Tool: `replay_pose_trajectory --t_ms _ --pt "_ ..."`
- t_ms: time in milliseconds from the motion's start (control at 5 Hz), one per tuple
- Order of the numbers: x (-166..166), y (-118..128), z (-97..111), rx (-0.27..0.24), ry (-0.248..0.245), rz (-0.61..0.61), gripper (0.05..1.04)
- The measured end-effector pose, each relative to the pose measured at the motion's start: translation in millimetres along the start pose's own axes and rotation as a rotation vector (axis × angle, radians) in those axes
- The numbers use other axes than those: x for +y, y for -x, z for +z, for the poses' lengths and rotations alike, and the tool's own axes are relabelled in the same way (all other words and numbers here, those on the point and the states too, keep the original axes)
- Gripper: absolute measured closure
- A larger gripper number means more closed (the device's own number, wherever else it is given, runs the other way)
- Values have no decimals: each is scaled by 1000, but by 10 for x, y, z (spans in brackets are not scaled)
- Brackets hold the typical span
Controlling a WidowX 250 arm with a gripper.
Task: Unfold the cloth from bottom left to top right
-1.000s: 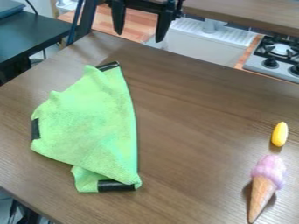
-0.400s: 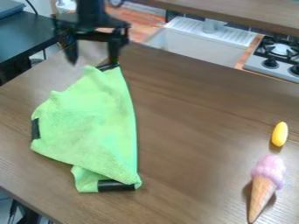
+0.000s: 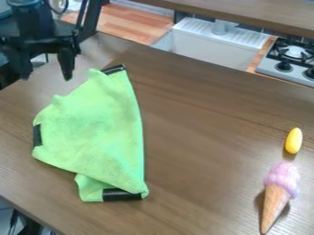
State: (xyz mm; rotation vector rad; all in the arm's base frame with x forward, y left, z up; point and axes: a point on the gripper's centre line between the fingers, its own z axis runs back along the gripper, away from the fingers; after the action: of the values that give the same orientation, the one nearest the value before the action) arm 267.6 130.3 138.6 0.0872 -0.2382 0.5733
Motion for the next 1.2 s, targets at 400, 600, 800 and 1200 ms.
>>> replay_pose_trajectory --t_ms 400,600,800,1200 --pt "224 237 -329 -48 -48 79 83" --pt "248 321 -497 -53 -38 140 83" --pt "317 356 -547 -30 -20 200 83" --pt "418 375 -590 -10 -24 233 83"
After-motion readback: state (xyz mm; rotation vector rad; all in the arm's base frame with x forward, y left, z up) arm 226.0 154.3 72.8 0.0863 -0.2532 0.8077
